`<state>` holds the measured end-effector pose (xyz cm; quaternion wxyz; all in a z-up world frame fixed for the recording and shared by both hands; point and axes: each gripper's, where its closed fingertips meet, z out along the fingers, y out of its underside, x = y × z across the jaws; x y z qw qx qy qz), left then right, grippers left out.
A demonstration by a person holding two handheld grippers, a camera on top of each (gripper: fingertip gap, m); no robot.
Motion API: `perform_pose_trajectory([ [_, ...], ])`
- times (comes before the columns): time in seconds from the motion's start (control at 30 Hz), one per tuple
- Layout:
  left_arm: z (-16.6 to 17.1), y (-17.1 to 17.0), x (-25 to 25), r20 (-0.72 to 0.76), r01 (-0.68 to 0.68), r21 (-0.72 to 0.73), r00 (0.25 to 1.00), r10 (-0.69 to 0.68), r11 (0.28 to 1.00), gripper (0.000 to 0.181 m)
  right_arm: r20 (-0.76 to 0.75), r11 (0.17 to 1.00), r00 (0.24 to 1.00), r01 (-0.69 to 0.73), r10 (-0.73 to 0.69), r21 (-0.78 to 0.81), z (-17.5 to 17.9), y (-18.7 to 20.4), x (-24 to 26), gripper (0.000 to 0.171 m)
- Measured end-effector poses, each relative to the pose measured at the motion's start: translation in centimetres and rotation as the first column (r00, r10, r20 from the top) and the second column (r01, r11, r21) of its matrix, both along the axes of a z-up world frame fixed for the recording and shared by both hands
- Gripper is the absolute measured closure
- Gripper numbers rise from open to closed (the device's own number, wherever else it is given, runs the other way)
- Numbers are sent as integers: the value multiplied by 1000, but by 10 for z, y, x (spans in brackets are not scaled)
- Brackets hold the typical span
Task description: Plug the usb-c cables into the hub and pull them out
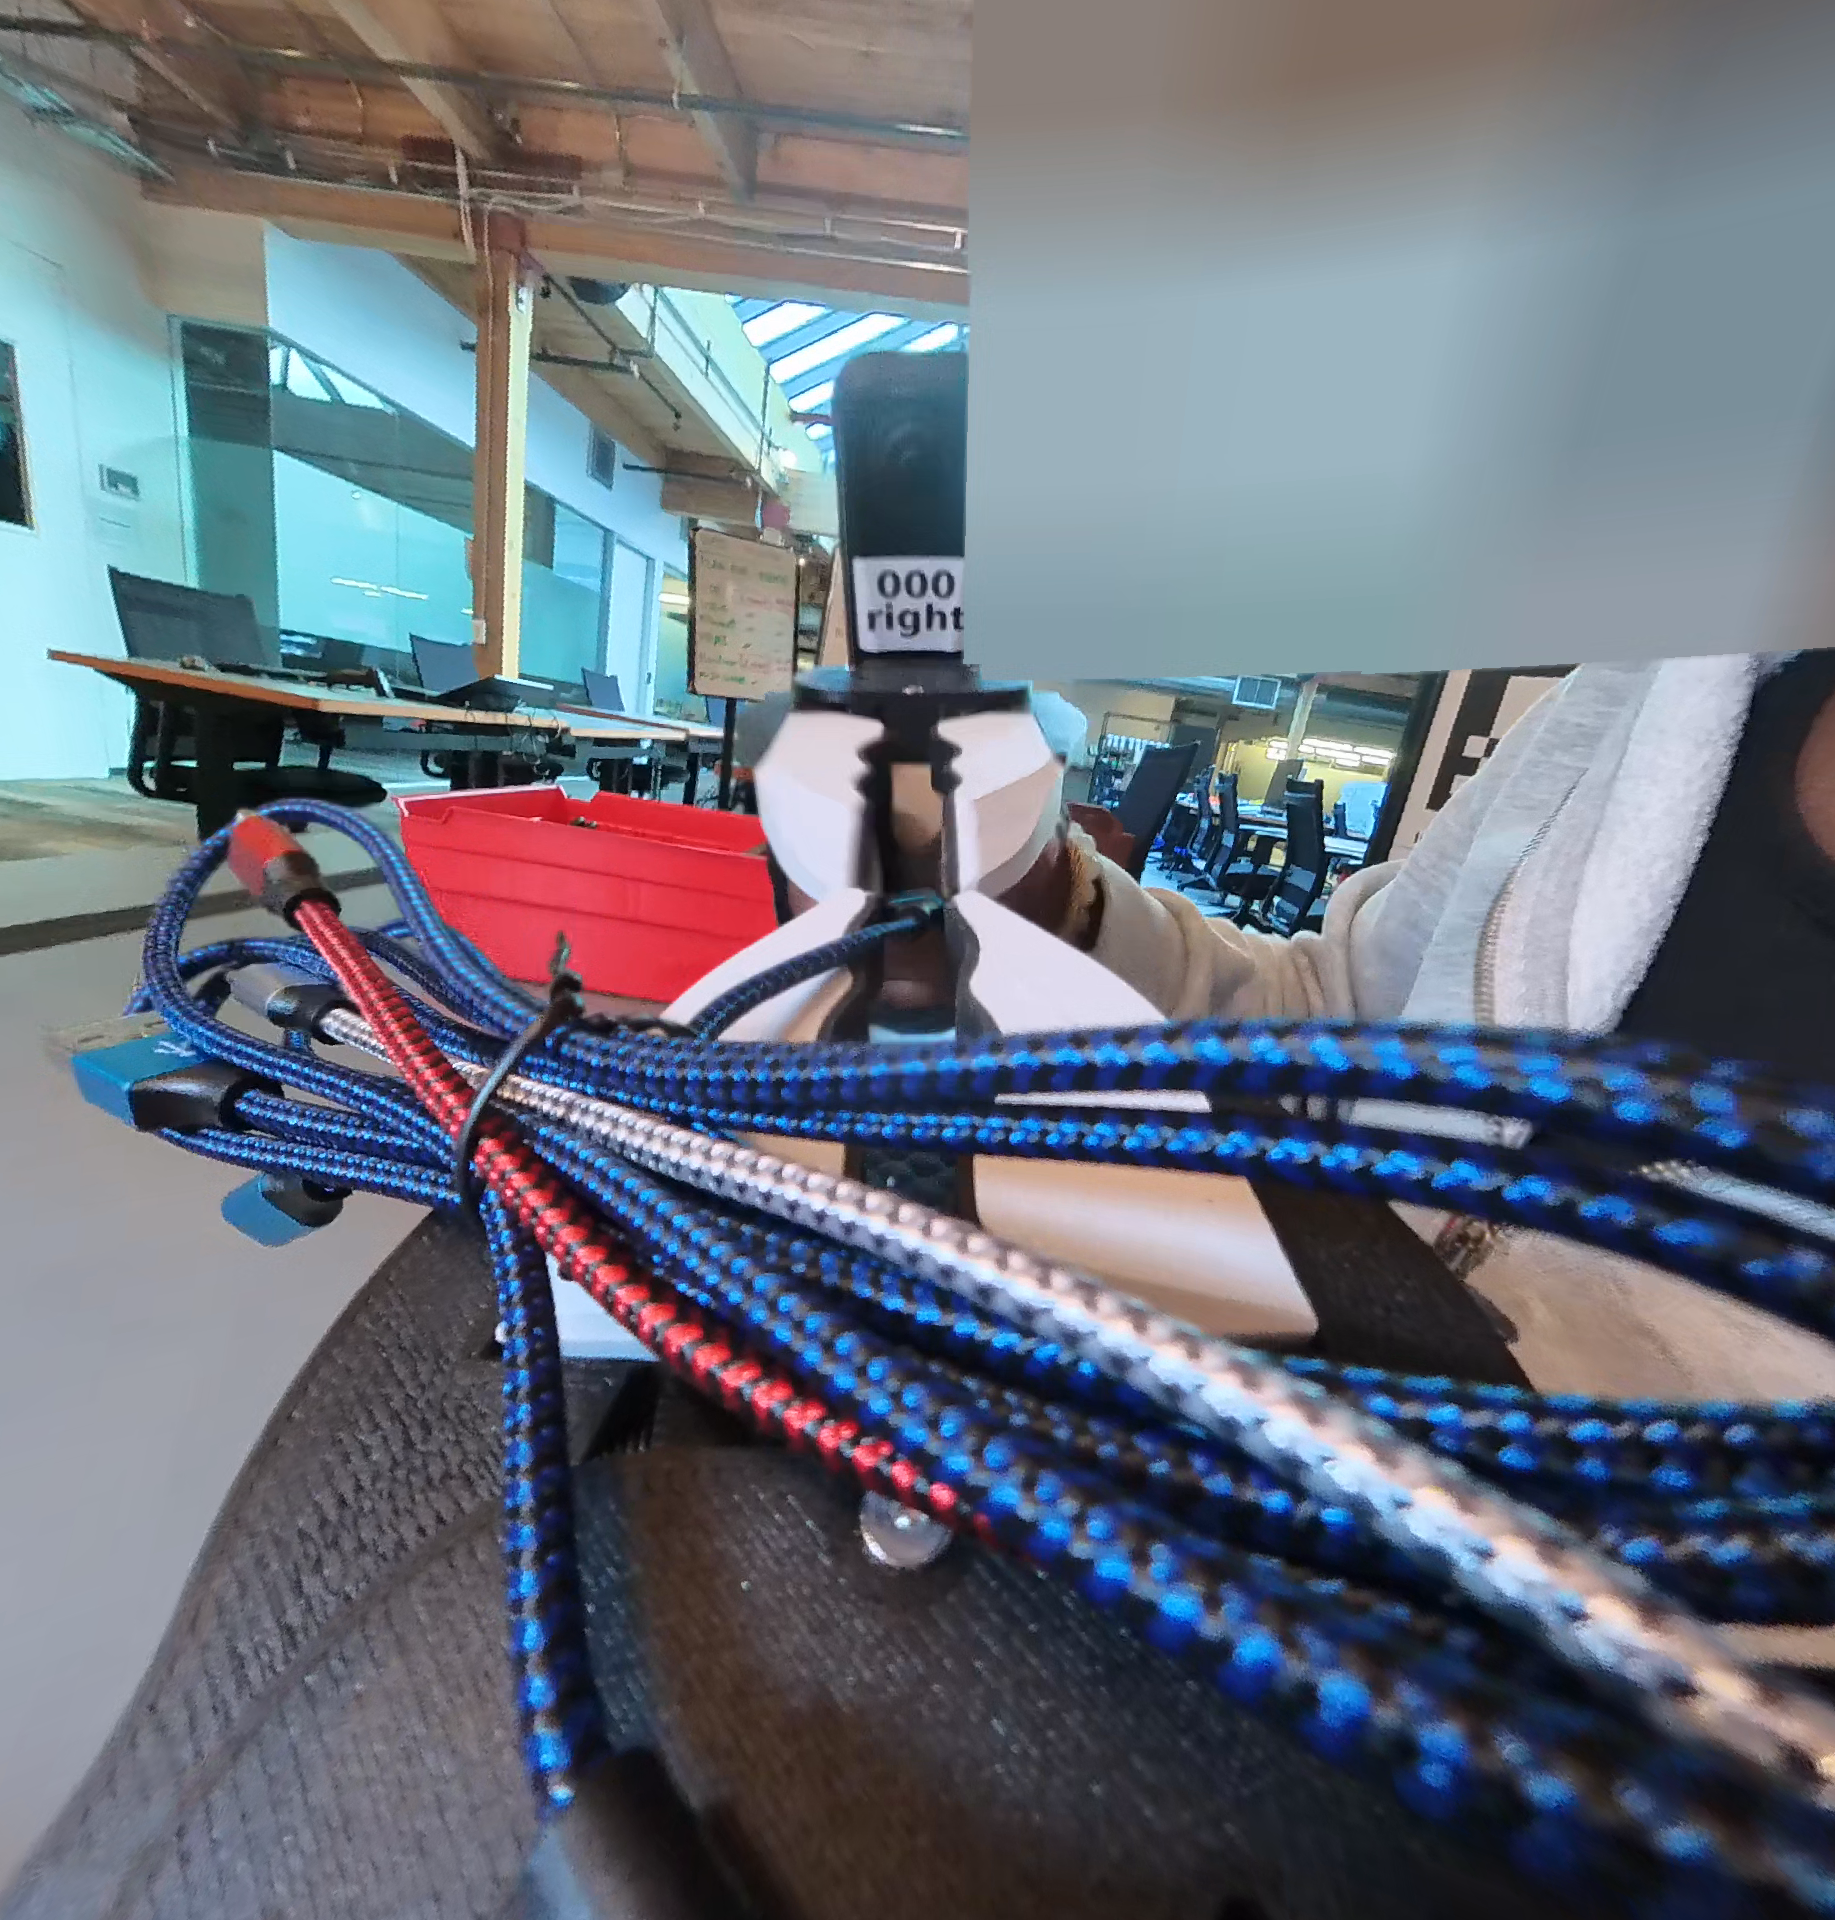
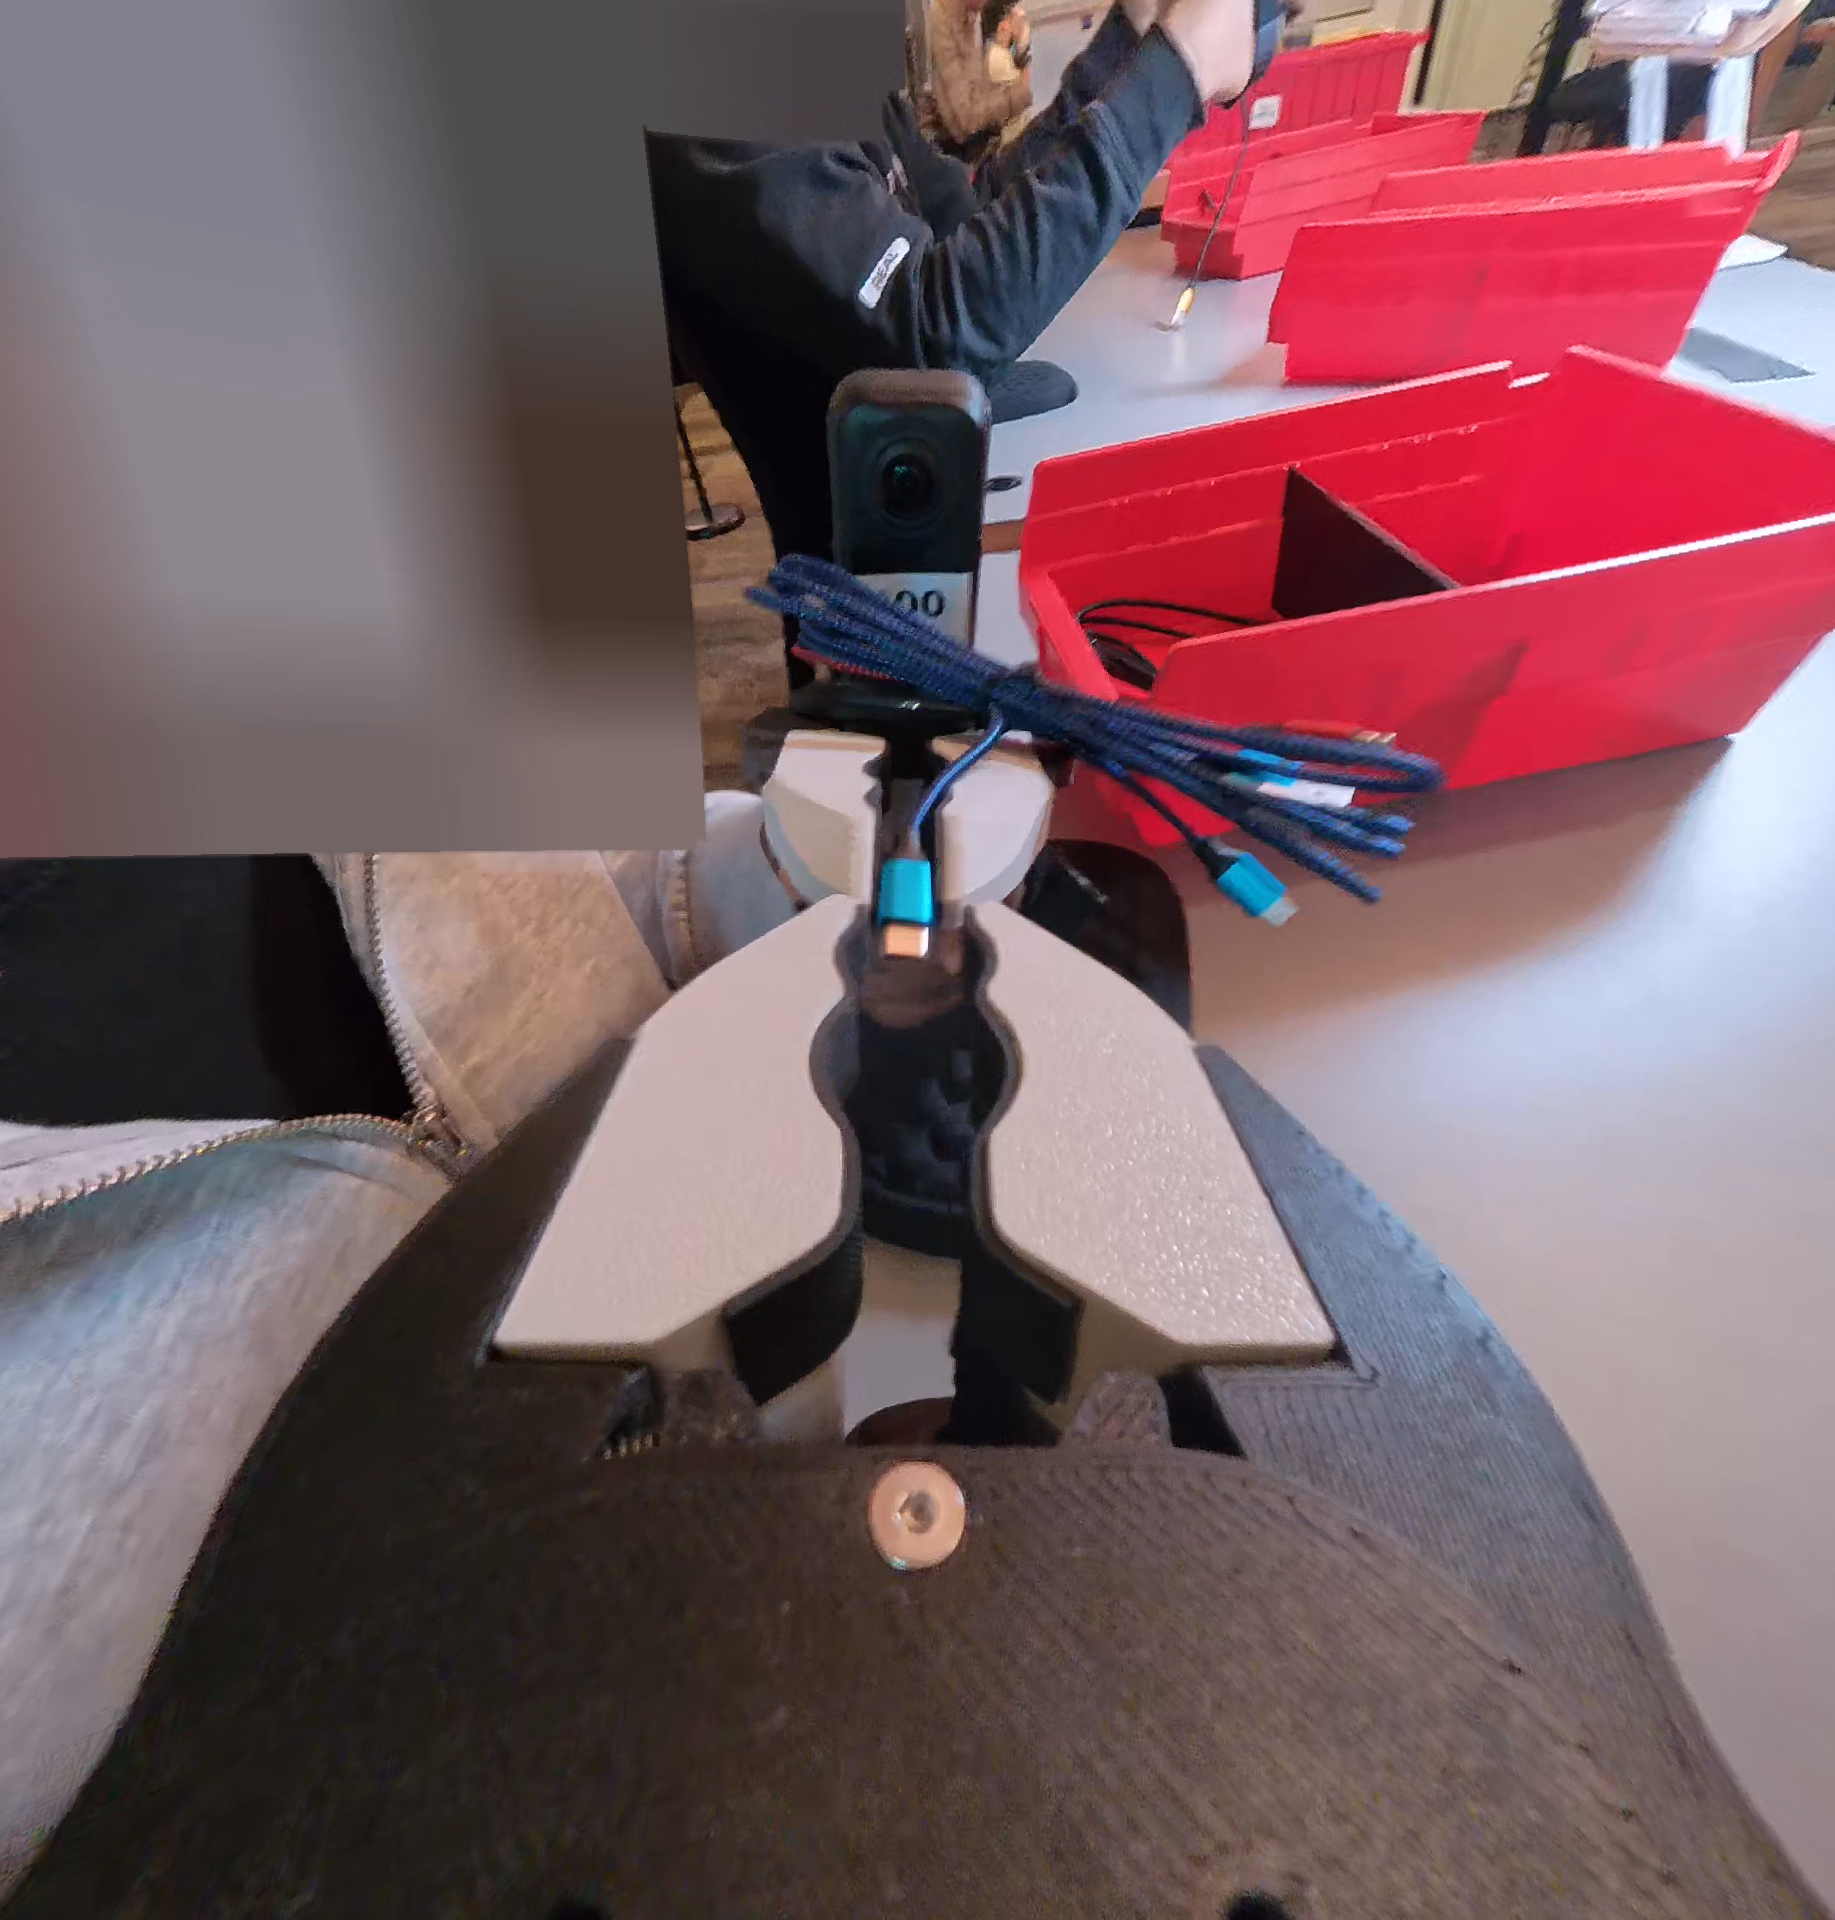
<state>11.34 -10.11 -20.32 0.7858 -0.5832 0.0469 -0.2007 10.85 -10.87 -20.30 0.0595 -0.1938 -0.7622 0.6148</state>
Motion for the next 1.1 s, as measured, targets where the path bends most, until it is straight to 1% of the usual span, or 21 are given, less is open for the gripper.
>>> perform_pose_trajectory([
  [0.03, -2, 1, 0, -1, 1, -13, 1000, -1, 1000, 170, -21, 1000, 1000, 21, -21, -12, 5, 4, -4, 146],
  [0.07, -3, 2, 0, 0, 0, -23, 1000, 0, 1000, 171, -51, 999, 998, 41, -42, -13, 10, 8, -9, 143],
  [0.13, -6, 4, 0, -6, -4, -53, 1000, 3, 999, 170, -136, 997, 989, 57, -50, 50, 17, 8, -16, 135],
  [0.17, -8, 6, 1, -11, -3, -69, 1000, 2, 998, 170, -182, 994, 983, 42, -22, 105, 19, 3, -18, 133],
  [0.23, -12, 10, 2, -25, -3, -102, 1000, 1, 995, 170, -246, 979, 966, -35, 85, 199, 23, -18, -16, 132],
  [0.33, -18, 15, 7, -52, 1, -151, 999, -9, 989, 170, -290, 940, 926, -148, 240, 307, 23, -57, -16, 132],
  [0.37, -19, 16, 8, -62, 1, -162, 998, -12, 987, 180, -300, 921, 909, -178, 288, 346, 20, -68, -16, 131],
  [0.4, -20, 16, 9, -70, 1, -168, 997, -13, 986, 170, -300, 899, 895, -201, 331, 390, 14, -77, -17, 132],
  [0.43, -21, 16, 10, -75, 3, -171, 997, -16, 985, 173, -299, 876, 885, -205, 356, 437, 7, -84, -20, 133],
  [0.47, -21, 16, 11, -77, 4, -169, 997, -18, 986, 134, -297, 850, 876, -204, 380, 485, 0, -86, -22, 139],
  [0.5, -20, 15, 11, -76, 4, -163, 997, -17, 987, 97, -299, 833, 870, -198, 392, 517, -5, -87, -24, 153],
  [0.57, -18, 13, 10, -73, 2, -145, 997, -12, 989, 94, -305, 844, 887, -152, 346, 515, -5, -85, -30, 156],
  [0.6, -18, 14, 11, -86, -3, -144, 996, -10, 990, 166, -299, 850, 905, -116, 304, 513, -4, -80, -35, 157],
  [0.7, -21, 16, 15, -145, -29, -155, 989, 7, 987, 171, -320, 859, 933, 26, 162, 512, -1, -62, -54, 162],
  [0.77, -21, 17, 17, -173, -45, -146, 985, 19, 988, 170, -281, 850, 958, 105, 53, 516, -4, -51, -65, 162],
  [0.8, -21, 17, 17, -178, -48, -143, 984, 22, 989, 170, -237, 857, 971, 111, 14, 504, -6, -49, -68, 162],
  [0.87, -20, 17, 17, -177, -48, -136, 984, 23, 990, 170, -93, 861, 995, 83, -42, 502, -18, -45, -70, 161],
  [0.97, -20, 16, 19, -194, -48, -137, 981, 21, 989, 170, 77, 831, 992, 43, -103, 554, -44, -35, -75, 153],
  [1.0, -22, 17, 19, -199, -48, -143, 980, 19, 989, 170, 127, 839, 987, 16, -102, 544, -48, -35, -73, 153],
  [1.07, -20, 17, 20, -201, -42, -137, 980, 14, 990, 170, 165, 876, 983, -5, -85, 481, -42, -36, -71, 152],
  [1.1, -20, 16, 20, -198, -41, -134, 980, 14, 990, 167, 166, 891, 981, 14, -99, 453, -38, -35, -74, 148],
])
